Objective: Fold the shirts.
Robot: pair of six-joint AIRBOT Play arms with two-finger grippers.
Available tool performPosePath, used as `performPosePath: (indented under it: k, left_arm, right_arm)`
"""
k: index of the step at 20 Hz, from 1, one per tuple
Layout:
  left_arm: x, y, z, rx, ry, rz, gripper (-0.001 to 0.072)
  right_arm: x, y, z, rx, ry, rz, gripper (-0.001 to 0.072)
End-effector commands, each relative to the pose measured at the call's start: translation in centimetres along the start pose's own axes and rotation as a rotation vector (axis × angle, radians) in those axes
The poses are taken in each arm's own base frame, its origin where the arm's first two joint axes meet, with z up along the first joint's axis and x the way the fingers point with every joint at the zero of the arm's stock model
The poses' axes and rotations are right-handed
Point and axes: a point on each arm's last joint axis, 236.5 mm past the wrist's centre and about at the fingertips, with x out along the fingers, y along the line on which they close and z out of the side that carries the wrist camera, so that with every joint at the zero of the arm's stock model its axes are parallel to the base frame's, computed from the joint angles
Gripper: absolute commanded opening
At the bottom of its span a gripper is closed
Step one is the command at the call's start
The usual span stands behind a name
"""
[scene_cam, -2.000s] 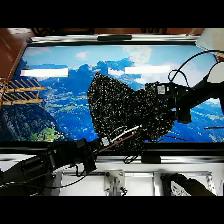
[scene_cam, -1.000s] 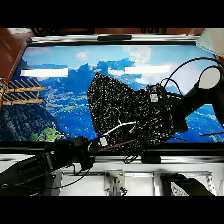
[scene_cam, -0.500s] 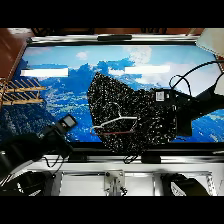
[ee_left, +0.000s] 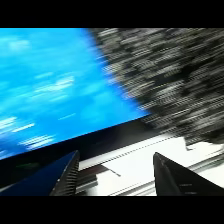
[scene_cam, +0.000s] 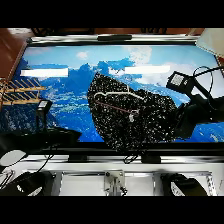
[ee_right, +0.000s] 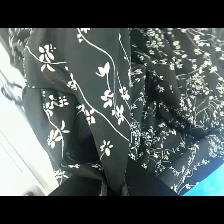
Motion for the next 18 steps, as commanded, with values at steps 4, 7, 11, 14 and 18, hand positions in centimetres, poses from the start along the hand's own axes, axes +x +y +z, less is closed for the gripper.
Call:
performPosePath:
  k: [4,7,11,14,18]
  left_arm:
    - [8.2,-10.4,1.1,-0.241,-0.057,-0.313,0.0537]
    - [10.2,-12.8,0.9,-0.282,-0.071,-0.354,0.0537]
    - [10.9,-14.9,2.4,-0.286,-0.105,-0.385,0.0537]
    - [12.0,-14.7,3.0,-0.293,-0.129,-0.375,0.0537]
    - [13.5,-12.9,3.1,-0.312,-0.118,-0.329,0.0536]
  right_arm:
    - [-0.3,0.0,0.3,0.137,-0.023,-0.014,0.0067]
    - [-0.4,-0.1,1.0,0.154,-0.051,-0.015,0.0067]
    - [-0.4,0.7,2.0,0.148,-0.092,0.021,0.0067]
    - [-0.5,0.9,2.1,0.147,-0.098,0.029,0.0067]
    - [-0.5,0.9,2.1,0.148,-0.096,0.028,0.0068]
